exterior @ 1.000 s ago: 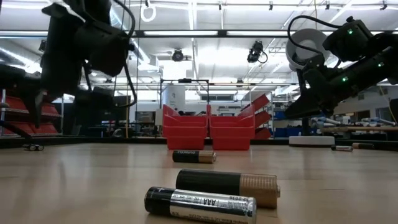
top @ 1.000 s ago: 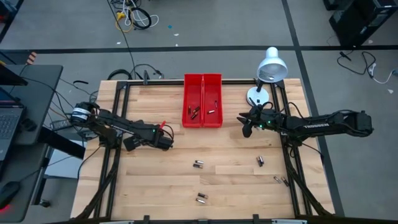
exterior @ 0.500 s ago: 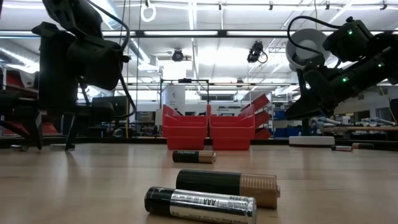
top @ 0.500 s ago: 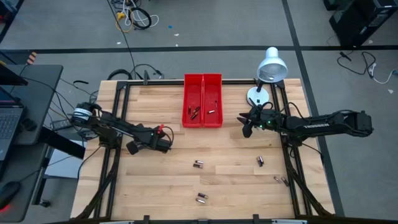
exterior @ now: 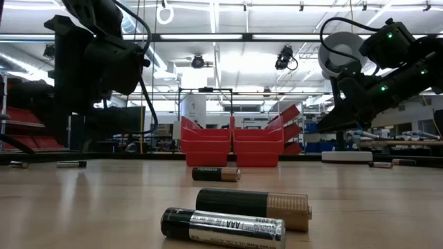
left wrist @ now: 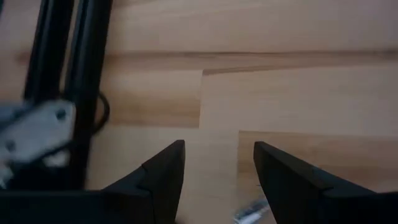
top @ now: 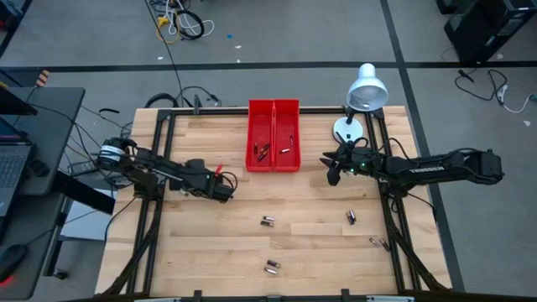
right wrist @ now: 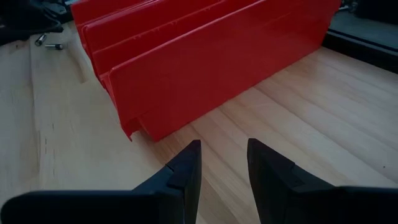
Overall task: Sort batteries
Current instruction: Put the silver battery into the right red bin
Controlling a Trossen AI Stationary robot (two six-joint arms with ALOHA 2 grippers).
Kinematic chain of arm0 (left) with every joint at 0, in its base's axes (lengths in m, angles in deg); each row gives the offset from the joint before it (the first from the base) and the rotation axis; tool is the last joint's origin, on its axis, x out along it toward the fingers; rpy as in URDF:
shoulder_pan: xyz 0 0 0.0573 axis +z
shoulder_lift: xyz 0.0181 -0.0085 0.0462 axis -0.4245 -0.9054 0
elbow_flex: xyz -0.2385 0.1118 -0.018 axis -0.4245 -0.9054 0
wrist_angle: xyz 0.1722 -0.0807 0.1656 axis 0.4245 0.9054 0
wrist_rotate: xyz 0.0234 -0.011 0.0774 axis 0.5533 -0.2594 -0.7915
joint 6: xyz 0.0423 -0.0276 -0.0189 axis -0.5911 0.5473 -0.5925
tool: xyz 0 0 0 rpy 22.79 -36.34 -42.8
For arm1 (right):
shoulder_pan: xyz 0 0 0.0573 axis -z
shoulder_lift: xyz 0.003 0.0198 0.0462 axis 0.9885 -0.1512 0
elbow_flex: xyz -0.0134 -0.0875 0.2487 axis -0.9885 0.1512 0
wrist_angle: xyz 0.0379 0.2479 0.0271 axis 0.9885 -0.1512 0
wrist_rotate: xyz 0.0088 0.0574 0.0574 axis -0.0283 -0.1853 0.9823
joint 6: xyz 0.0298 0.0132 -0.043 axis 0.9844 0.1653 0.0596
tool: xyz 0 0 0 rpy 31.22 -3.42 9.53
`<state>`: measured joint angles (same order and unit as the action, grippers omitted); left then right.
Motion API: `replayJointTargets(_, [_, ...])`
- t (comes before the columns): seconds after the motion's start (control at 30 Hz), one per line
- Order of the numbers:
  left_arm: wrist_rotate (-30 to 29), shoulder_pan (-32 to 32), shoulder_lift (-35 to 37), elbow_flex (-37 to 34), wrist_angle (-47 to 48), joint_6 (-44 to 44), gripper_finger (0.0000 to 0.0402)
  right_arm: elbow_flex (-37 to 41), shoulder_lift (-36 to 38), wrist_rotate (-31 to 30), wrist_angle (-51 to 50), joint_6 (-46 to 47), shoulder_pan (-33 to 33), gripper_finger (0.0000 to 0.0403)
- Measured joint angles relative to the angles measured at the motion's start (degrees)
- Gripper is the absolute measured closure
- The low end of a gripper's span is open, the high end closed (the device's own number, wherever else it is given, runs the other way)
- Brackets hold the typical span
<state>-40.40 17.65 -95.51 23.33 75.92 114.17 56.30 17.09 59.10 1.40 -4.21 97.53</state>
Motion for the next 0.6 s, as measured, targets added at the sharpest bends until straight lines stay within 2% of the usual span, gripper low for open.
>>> replayJointTargets(0.13, [4.4,0.8,0.0,0.0,-3.3,-16.2,0.0193,0.0,0.0,0.0,0.1,0.0,0.0,0.0286])
replayJointTargets(0.23, [8.2,0.7,0.0,0.0,-7.7,-23.6,0.0193,0.0,0.0,0.0,0.3,0.0,0.0,0.0286])
replayJointTargets(0.43, [11.2,0.7,0.0,0.1,-14.9,-31.2,0.0193,0.0,0.0,0.0,0.3,0.0,0.0,0.0286])
replayJointTargets(0.6, [11.2,0.7,0.1,0.1,-15.9,-31.5,0.0193,0.0,0.0,-0.2,0.3,0.0,0.0,0.0286])
